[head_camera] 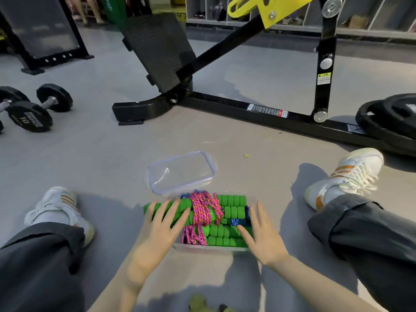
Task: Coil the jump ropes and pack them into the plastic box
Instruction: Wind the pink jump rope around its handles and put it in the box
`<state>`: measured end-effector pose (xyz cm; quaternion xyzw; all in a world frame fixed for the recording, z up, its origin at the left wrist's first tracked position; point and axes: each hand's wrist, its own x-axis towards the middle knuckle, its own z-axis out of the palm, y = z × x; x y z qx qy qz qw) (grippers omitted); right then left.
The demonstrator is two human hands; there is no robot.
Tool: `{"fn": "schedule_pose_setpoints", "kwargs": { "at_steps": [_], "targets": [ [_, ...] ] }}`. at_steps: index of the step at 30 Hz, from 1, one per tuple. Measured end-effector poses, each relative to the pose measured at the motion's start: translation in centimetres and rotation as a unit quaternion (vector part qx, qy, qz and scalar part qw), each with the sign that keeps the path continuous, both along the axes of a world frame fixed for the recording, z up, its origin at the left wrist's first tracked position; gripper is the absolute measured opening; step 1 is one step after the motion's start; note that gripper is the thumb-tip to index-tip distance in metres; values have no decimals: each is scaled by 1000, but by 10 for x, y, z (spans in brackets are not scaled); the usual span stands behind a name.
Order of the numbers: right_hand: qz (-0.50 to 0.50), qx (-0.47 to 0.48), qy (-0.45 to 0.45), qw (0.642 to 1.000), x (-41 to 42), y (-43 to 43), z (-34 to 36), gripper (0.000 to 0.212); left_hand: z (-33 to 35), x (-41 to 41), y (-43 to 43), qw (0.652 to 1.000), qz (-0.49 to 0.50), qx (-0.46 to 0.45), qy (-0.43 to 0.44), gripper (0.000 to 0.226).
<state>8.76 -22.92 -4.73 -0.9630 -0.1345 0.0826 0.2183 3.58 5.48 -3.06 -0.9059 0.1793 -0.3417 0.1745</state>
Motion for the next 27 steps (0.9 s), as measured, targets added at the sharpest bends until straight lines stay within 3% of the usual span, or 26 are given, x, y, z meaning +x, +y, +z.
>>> {"fn": "schedule_pose_setpoints", "kwargs": {
  "at_steps": [6, 9, 13, 16, 20, 22, 25, 27],
  "targets": [
    [135, -54, -3, 989, 56, 5, 7, 113, -7, 6, -15, 999, -6, -22, 35, 60],
    [124, 5, 7, 992, 63, 2, 10, 96, -7, 10, -32, 998, -28, -36, 36, 61],
    [99, 101, -74, 987, 53, -12, 24, 64, -8, 22, -61, 996, -51, -35, 60, 59],
    [197, 57, -181, 962, 44, -19, 25, 57, -11, 27, -78, 993, -57, -35, 95, 65],
    [266, 6, -216, 939, 42, -13, 17, 49, -13, 22, -78, 979, -30, -77, 184, 91],
    [270, 3, -236, 933, 44, -7, 15, 46, -17, 23, -73, 975, -22, -81, 207, 85],
    [290, -9, -255, 922, 48, -2, 13, 45, -24, 25, -68, 977, -31, -91, 188, 45],
    [297, -9, -257, 920, 48, 0, 11, 44, -22, 25, -68, 971, -26, -116, 208, 36]
  ]
}}
